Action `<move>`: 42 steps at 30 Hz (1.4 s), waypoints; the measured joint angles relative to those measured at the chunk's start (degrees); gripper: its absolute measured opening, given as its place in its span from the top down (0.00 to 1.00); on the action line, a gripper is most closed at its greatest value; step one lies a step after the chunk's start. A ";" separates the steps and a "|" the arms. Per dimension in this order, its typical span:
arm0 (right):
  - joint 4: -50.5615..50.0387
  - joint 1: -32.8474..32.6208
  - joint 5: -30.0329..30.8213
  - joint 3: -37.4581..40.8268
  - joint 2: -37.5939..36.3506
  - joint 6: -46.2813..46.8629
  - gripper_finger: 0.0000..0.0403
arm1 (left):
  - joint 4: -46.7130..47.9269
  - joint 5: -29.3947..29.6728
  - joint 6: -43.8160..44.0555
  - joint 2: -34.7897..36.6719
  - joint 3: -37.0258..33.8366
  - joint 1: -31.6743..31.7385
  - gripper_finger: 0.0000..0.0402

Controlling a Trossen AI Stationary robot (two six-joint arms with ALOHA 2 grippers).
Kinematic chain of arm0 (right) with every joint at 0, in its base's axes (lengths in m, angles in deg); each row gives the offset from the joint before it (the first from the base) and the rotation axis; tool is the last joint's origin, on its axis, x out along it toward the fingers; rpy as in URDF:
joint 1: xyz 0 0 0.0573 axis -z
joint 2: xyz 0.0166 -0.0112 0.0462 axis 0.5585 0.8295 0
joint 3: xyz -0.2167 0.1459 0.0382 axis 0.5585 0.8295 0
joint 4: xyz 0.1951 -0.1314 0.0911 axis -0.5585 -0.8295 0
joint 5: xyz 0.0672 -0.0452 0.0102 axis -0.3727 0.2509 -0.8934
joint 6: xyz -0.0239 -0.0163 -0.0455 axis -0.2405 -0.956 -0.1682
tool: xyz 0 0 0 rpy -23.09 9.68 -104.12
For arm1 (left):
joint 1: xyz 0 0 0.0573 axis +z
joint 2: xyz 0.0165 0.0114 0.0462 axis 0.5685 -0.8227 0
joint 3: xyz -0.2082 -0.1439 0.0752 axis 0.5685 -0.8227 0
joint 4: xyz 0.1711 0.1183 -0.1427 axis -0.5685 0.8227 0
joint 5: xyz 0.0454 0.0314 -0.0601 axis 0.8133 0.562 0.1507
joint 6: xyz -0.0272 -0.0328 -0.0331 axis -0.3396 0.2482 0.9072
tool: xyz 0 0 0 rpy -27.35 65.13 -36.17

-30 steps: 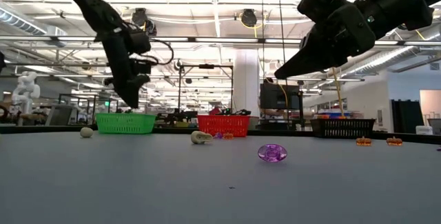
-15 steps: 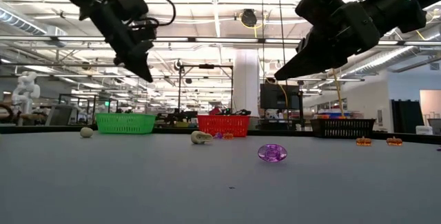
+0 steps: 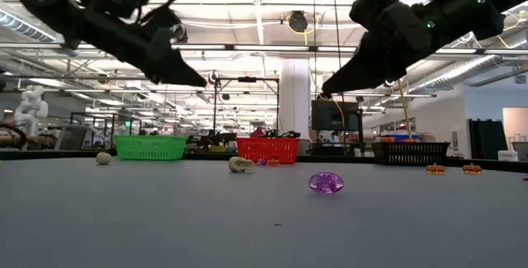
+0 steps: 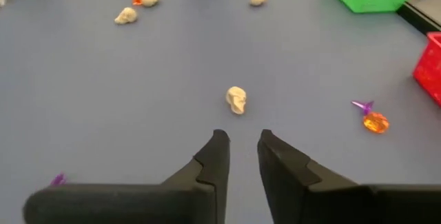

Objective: Sort Halloween decoration
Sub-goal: Put the white skull toy into the black bin

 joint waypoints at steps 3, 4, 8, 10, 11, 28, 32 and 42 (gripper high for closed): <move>0.00 0.64 0.08 -0.02 0.02 0.76 0.79 | -4.95 2.68 -0.45 0.01 -2.31 -4.68 0.98; -0.51 0.76 0.06 -0.31 0.02 0.66 0.79 | -6.11 3.39 -0.75 0.00 -2.90 -5.97 0.98; -2.13 1.53 -0.05 -3.48 0.02 -0.77 0.77 | -7.82 5.04 -1.97 -0.07 -3.82 -9.71 0.98; -3.87 1.89 0.01 -5.32 0.43 -1.91 0.76 | -7.87 5.35 -1.92 -0.07 -3.99 -10.86 0.98; -4.63 2.07 -0.03 -6.33 1.03 -2.45 0.75 | -7.80 5.41 -1.91 -0.07 -4.09 -11.34 0.98; -17.59 6.60 -9.35 -28.84 24.05 -2.65 0.49 | -6.98 5.62 -1.54 -0.11 -4.11 -13.25 0.98; -17.85 8.70 -10.52 -32.92 29.90 -2.60 0.49 | -6.85 5.68 -1.49 -0.13 -4.11 -13.25 0.98; -18.11 11.66 -18.20 -36.61 37.39 -2.80 0.52 | -6.22 5.79 -1.46 -0.15 -4.11 -13.23 0.98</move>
